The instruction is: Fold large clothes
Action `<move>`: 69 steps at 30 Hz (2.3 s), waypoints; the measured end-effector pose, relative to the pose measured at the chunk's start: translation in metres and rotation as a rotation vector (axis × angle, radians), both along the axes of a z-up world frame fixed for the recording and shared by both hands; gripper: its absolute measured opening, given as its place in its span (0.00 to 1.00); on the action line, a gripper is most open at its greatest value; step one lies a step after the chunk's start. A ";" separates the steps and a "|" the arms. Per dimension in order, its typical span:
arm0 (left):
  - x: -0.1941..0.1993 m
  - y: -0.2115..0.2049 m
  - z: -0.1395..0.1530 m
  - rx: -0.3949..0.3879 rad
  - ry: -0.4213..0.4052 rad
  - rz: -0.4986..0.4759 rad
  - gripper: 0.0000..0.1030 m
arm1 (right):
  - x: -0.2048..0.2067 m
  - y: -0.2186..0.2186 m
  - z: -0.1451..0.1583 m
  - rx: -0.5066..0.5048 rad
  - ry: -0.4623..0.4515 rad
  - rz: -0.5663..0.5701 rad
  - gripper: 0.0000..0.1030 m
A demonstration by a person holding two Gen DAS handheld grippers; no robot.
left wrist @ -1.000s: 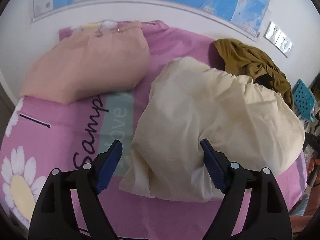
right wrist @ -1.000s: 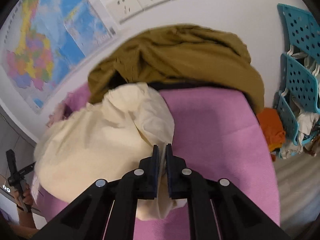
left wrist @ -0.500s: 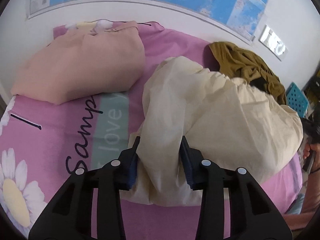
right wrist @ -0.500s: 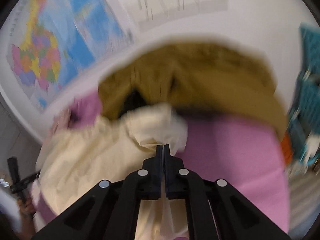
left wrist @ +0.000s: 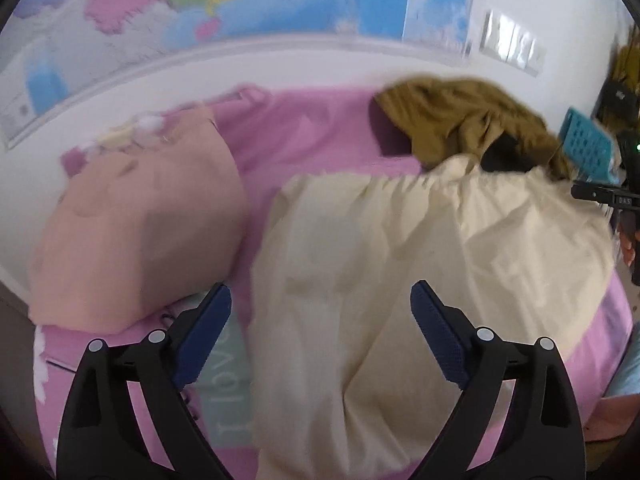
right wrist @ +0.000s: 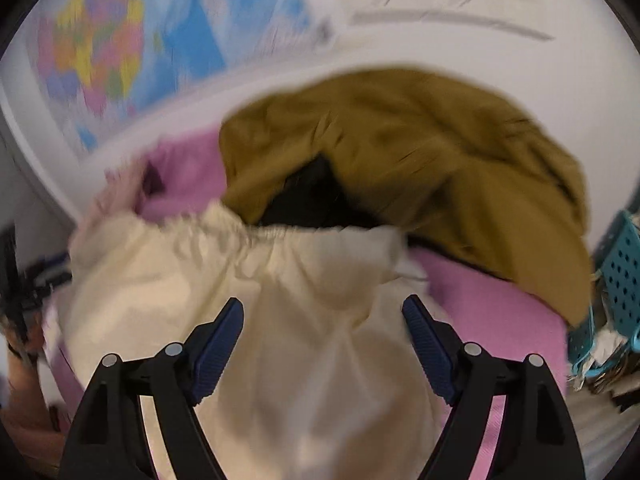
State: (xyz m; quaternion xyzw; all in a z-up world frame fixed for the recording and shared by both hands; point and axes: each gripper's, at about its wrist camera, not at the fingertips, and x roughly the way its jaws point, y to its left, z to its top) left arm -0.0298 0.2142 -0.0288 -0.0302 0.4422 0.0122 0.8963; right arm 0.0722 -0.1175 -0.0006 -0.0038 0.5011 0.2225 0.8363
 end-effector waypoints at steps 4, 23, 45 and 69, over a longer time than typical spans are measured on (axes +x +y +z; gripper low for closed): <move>0.019 0.007 -0.024 0.001 0.087 0.035 0.42 | 0.009 0.021 -0.023 -0.077 0.026 0.051 0.12; -0.016 0.043 -0.021 -0.050 0.004 0.194 0.47 | 0.007 0.022 -0.004 -0.007 -0.097 -0.026 0.40; -0.033 0.000 -0.030 0.088 -0.018 0.155 0.62 | -0.048 -0.011 -0.014 0.095 -0.083 -0.067 0.61; -0.132 0.014 -0.022 -0.242 -0.059 0.130 0.76 | -0.141 -0.058 -0.042 0.696 0.284 -0.246 0.88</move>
